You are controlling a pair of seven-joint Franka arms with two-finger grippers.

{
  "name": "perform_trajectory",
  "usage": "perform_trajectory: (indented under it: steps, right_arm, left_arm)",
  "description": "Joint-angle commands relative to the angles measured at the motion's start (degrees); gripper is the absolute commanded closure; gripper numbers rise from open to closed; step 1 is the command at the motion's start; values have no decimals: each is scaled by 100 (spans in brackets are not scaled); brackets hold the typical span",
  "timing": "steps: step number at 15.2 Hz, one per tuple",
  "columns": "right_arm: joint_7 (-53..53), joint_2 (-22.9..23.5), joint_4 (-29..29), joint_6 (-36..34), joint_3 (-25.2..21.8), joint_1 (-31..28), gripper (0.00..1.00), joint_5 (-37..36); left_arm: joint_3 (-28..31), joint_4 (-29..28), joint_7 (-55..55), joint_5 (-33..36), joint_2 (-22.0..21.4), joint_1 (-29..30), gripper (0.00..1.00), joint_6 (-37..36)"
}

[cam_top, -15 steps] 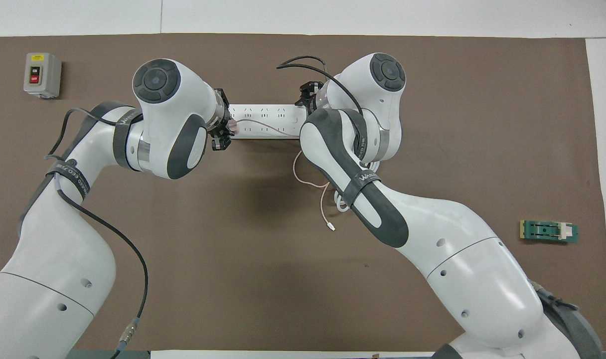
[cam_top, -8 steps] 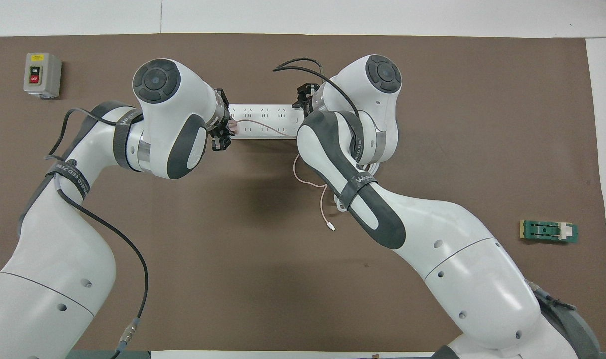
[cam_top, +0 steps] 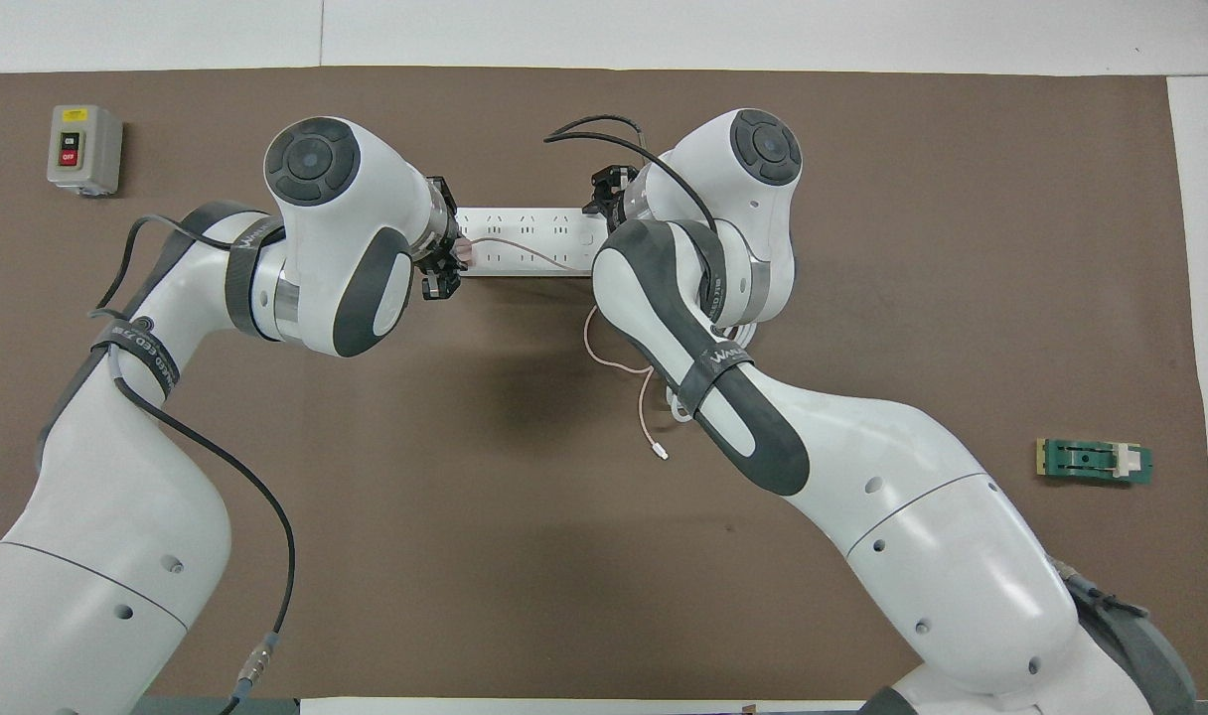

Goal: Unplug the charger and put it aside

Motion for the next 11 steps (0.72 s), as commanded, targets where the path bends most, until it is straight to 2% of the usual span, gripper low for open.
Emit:
perform_trajectory:
  steps: [1,11]
  right_arm:
    - [-170,156,192,146,25,-50,2,-53]
    - [-161,297,290,-118,51,2,2,61]
  left_arm:
    - [65,-184,21,40,58,-68,100,259]
    - [74,-175,12,49,49,-68,100,232]
